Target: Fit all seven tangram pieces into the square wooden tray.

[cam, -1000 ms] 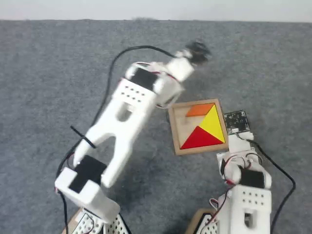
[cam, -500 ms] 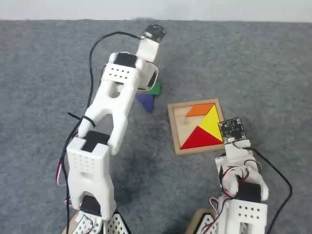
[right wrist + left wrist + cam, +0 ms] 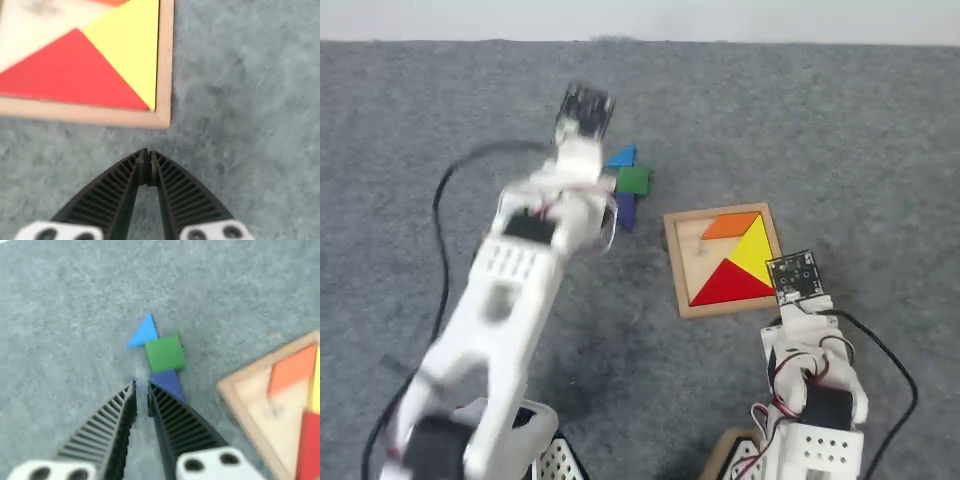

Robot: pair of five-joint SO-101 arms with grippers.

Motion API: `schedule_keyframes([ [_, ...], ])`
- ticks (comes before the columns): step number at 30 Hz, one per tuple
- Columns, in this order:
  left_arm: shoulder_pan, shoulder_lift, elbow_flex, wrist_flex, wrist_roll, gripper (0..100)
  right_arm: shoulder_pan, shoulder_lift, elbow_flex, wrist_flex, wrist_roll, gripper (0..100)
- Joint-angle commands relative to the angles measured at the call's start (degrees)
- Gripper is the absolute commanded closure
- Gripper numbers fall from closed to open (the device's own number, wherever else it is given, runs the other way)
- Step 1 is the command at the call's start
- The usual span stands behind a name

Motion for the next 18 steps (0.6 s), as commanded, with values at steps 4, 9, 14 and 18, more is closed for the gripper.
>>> schedule_keyframes([
  [4,-0.53,-21.98,20.62,-2.37,0.53,96,0.57,-0.48,0.88,4.79,0.97,99.1],
  [9,-0.53,-29.8,30.29,-2.55,0.79,96,0.48,-0.48,0.88,6.37,0.97,99.1],
  [14,-0.53,-35.16,37.41,-3.96,0.7,96,0.31,-0.48,0.88,6.37,0.97,99.1],
  [18,-0.09,-40.09,46.02,-11.96,0.79,96,0.31,-0.48,0.88,6.37,0.97,99.1],
])
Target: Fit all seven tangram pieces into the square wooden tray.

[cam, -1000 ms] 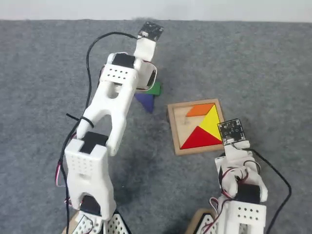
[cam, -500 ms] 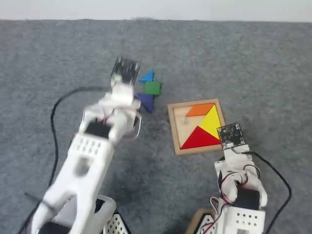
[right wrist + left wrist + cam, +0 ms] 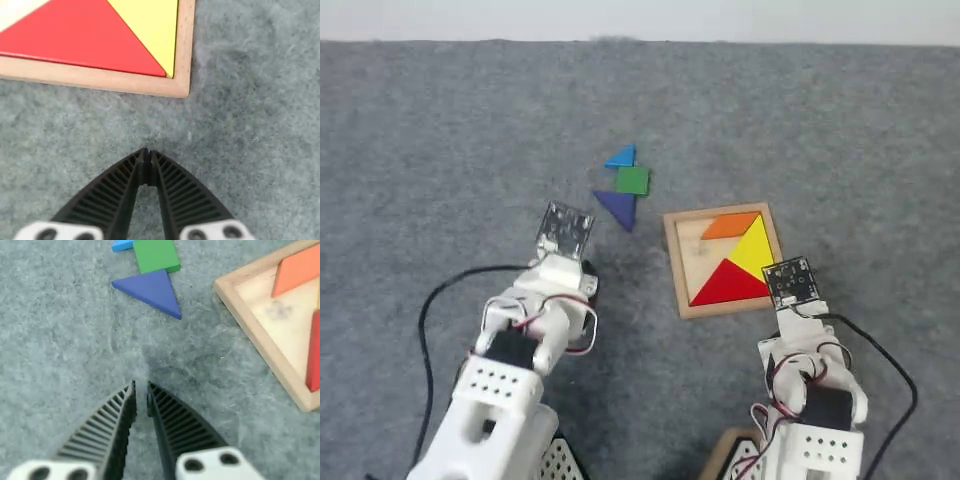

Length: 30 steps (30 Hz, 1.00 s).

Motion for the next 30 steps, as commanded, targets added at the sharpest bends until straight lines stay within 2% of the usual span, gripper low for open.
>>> schedule_keyframes([
  [1,-0.09,-5.63,5.76,-8.18,0.62,96,0.57,-0.48,0.88,0.31,0.79,99.1],
  [4,0.0,-10.64,9.98,-12.22,0.62,96,0.57,-0.48,0.88,0.31,0.79,99.1],
  [9,-0.18,-17.58,10.42,-8.97,0.62,96,0.57,-0.48,0.88,0.31,0.79,99.1],
  [12,-0.44,-20.48,10.42,-4.57,0.53,96,0.48,-0.48,0.88,0.31,0.79,99.1],
  [18,-0.44,-23.3,10.42,9.67,0.26,96,0.48,-0.48,0.88,0.31,0.79,99.1],
  [30,-0.44,-31.47,10.42,21.19,0.35,96,0.48,-0.48,0.88,0.31,0.79,99.1],
])
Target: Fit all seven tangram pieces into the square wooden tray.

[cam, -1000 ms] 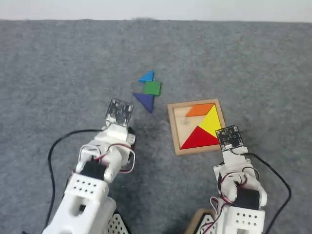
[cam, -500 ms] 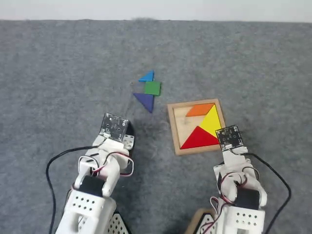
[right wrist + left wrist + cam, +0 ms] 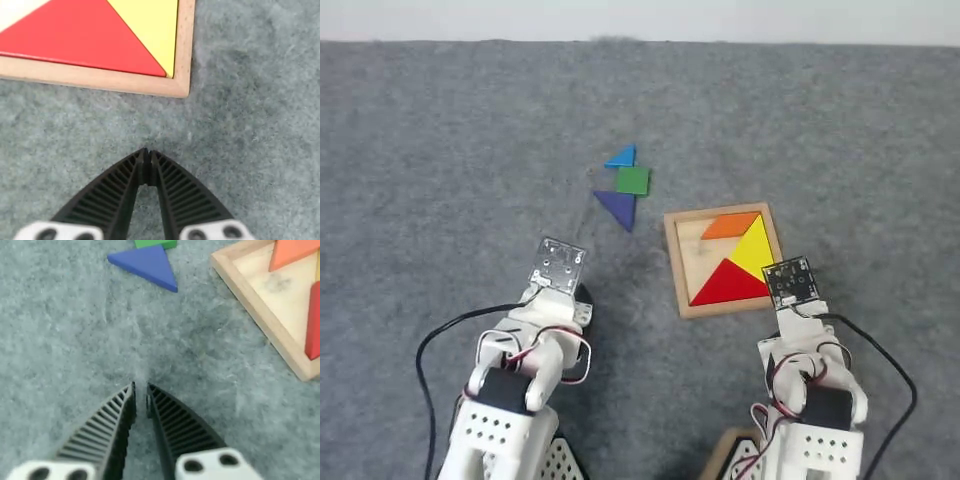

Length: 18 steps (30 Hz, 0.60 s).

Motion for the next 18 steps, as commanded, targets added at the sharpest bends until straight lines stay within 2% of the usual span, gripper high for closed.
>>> schedule_keyframes([
  [1,-0.44,-3.52,-0.31,3.78,0.35,96,0.48,-0.48,0.88,0.31,0.79,99.1],
  [12,-0.44,-13.54,-0.48,19.43,0.44,96,0.48,-0.48,0.88,0.31,0.79,99.1],
  [18,-0.44,-15.38,-0.57,20.57,0.53,96,0.48,-0.48,0.88,0.31,0.79,99.1],
])
